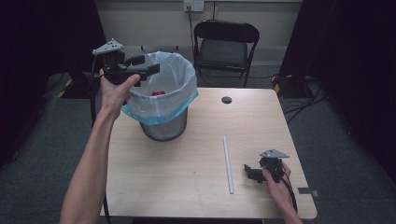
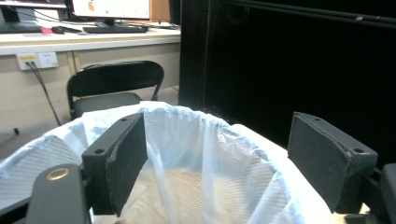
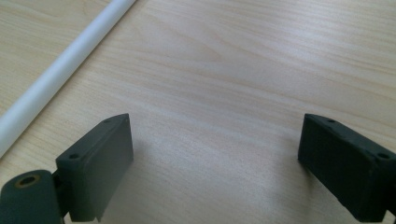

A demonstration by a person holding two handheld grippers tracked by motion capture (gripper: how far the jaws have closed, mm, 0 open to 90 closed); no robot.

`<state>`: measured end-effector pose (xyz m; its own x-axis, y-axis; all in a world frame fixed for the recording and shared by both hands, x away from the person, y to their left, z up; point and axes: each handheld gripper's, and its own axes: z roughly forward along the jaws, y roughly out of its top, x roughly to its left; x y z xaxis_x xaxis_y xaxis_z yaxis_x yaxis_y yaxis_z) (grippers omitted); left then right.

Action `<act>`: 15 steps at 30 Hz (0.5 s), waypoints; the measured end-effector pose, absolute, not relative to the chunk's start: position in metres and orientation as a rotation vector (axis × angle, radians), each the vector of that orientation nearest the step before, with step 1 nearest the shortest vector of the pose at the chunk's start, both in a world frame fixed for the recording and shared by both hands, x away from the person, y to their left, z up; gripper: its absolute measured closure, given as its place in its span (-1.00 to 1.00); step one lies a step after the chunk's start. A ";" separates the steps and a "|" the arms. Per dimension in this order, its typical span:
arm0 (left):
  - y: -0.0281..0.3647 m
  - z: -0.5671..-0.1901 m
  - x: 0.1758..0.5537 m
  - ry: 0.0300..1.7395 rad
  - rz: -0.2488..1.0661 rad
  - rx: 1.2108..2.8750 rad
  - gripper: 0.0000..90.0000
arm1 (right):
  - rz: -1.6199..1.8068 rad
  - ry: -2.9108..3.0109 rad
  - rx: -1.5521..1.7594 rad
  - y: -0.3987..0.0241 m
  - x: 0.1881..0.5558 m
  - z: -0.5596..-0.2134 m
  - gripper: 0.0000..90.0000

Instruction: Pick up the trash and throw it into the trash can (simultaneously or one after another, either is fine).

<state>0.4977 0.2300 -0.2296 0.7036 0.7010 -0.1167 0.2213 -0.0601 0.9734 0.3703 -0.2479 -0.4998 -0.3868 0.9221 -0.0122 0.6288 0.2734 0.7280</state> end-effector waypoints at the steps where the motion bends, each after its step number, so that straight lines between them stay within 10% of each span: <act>1: 0.230 -0.230 0.497 0.762 0.462 1.627 -0.55 | 0.902 2.113 1.398 -0.248 0.370 -0.500 -0.79; 15: 0.217 -0.232 0.479 0.720 0.451 1.668 -0.58 | 0.902 2.113 1.397 -0.248 0.370 -0.500 -0.79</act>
<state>0.4789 0.2172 -0.2321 0.7331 0.6743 -0.0890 0.2139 -0.1045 0.9712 0.3704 -0.2479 -0.4998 -0.3870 0.9220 -0.0125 0.6286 0.2737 0.7280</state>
